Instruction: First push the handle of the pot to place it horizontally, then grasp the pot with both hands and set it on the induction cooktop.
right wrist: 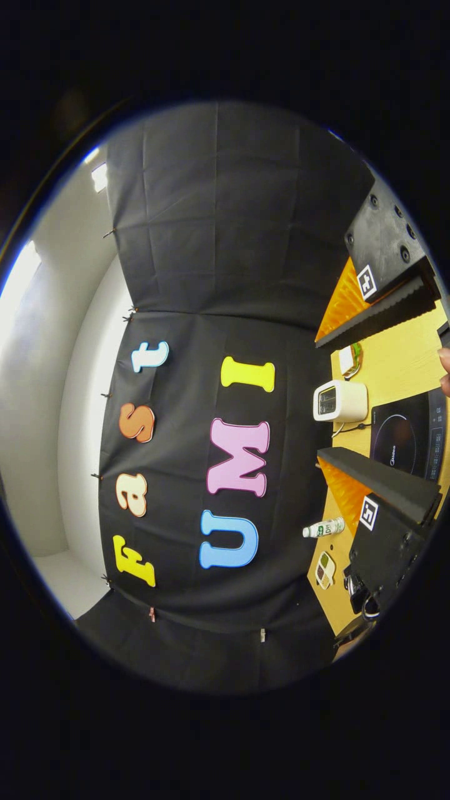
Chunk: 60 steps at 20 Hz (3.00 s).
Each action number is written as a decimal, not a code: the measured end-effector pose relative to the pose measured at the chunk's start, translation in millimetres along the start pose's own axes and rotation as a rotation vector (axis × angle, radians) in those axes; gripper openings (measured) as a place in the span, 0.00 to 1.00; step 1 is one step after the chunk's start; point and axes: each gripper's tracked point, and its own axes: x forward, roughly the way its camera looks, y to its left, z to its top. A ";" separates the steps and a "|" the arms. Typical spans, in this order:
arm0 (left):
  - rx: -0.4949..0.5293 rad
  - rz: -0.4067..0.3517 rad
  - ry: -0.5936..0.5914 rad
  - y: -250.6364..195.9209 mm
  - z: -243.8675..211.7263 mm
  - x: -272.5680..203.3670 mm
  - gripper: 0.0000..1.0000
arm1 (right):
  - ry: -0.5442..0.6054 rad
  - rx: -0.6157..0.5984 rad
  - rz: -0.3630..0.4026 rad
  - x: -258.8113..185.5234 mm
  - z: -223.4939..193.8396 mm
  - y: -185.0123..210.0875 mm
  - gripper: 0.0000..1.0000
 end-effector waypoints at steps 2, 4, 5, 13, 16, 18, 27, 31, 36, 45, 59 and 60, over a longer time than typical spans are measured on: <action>-0.018 -0.020 -0.025 -6.0 7.3 4.2 0.05 | 0.000 -0.008 -0.011 0.4 -0.8 -2.9 0.98; -0.021 -0.017 -0.042 -7.4 12.6 3.9 0.05 | 0.001 -0.014 -0.019 0.0 -2.0 -4.6 0.97; -0.025 -0.011 -0.045 -8.4 14.6 5.9 0.05 | 0.001 -0.016 -0.022 0.8 -2.3 -5.8 0.98; -0.108 0.023 -0.126 -13.3 49.2 1.9 0.05 | -0.001 -0.028 -0.029 11.3 -3.7 -7.3 0.97; -0.098 0.036 -0.144 -12.9 68.7 2.5 0.05 | -0.005 -0.031 -0.032 13.9 -3.0 -8.7 0.97; -0.082 0.031 -0.135 -15.0 73.6 4.2 0.05 | -0.003 -0.033 -0.035 14.8 -3.4 -10.3 0.97; -0.064 0.018 0.006 -9.4 22.0 20.1 0.06 | 0.009 -0.035 -0.052 18.1 -8.7 -20.5 0.97; -0.088 0.042 -0.067 -12.0 41.6 19.3 0.05 | 0.017 -0.044 -0.044 17.2 -11.2 -17.5 0.97; -0.084 0.077 -0.140 -11.0 68.0 20.5 0.05 | 0.019 -0.061 -0.051 13.0 -13.2 -21.9 0.97; -0.127 0.099 -0.182 -3.4 111.8 25.4 0.05 | 0.059 -0.068 -0.093 12.4 -25.5 -42.7 0.98; -0.165 0.133 -0.237 20.6 174.4 35.7 0.05 | 0.078 -0.091 -0.078 15.3 -31.1 -31.3 0.98; -0.168 0.135 -0.240 21.7 176.0 35.4 0.05 | 0.080 -0.095 -0.074 15.1 -31.6 -28.3 0.98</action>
